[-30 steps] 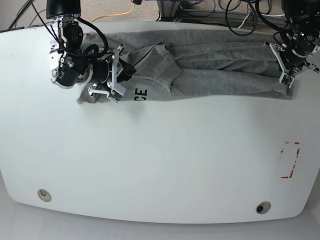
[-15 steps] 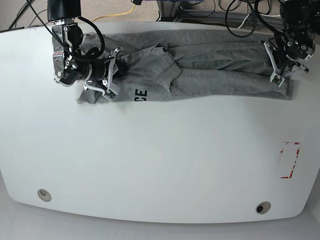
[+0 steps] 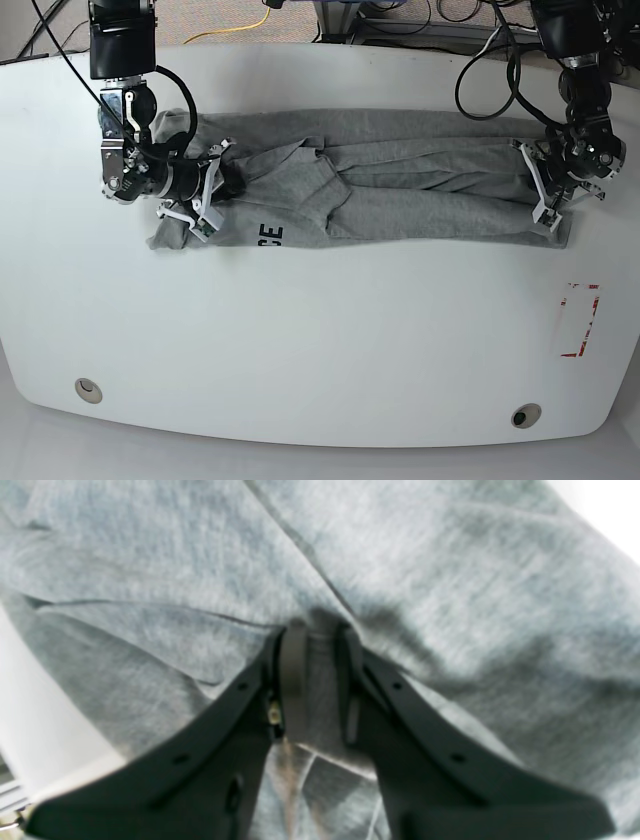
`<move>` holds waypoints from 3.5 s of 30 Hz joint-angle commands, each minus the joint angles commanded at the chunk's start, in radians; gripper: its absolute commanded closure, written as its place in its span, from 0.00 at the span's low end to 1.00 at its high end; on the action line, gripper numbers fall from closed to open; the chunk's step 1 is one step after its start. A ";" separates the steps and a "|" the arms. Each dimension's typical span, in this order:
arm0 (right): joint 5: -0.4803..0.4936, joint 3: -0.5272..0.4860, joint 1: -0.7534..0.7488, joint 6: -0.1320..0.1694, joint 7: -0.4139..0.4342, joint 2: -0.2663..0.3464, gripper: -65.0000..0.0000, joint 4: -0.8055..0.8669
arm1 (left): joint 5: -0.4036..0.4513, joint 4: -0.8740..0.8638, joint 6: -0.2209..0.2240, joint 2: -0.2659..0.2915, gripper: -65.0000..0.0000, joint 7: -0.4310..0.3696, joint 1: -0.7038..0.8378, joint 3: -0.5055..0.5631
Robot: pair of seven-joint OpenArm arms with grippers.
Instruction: Layout the t-shirt on the table in an organized manner, then fold the t-shirt properly
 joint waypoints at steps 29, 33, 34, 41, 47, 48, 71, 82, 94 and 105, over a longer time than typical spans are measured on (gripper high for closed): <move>0.002 -0.003 0.017 0.000 0.006 -0.011 0.84 0.012 | -0.006 0.137 0.000 -0.071 0.47 0.106 -0.147 -0.103; 0.002 -0.003 0.015 0.000 0.006 -0.014 0.84 0.011 | -0.006 0.043 0.000 -0.066 0.47 0.052 -0.195 -0.100; 0.002 -0.003 0.015 0.000 0.006 -0.014 0.84 0.009 | -0.006 0.009 0.000 -0.063 0.47 0.037 -0.206 -0.097; 0.002 -0.003 0.015 0.000 0.006 -0.014 0.84 0.011 | -0.006 -0.127 0.000 -0.051 0.47 0.000 -0.278 -0.057; 0.002 -0.003 0.015 0.000 0.006 -0.014 0.84 0.012 | -0.005 -0.224 0.000 -0.037 0.47 -0.074 -0.299 -0.055; 0.002 -0.003 0.015 0.000 0.006 -0.014 0.84 0.012 | -0.003 -0.239 0.000 -0.032 0.47 -0.078 -0.310 -0.055; 0.002 -0.003 0.018 0.000 0.006 -0.029 0.85 0.009 | -0.002 -0.373 0.000 -0.034 0.93 -0.133 -0.345 -0.026; 0.000 -0.003 0.020 0.000 0.005 -0.032 0.85 0.008 | -0.005 -0.130 0.000 -0.057 0.93 -0.068 -0.232 -0.029; -0.003 -0.003 0.021 0.000 0.005 -0.032 0.85 0.008 | -0.005 0.068 0.000 -0.077 0.80 -0.008 -0.089 -0.043; -0.005 -0.003 0.021 0.000 0.005 -0.032 0.85 0.008 | -0.005 0.153 0.000 -0.077 0.75 -0.008 0.005 -0.121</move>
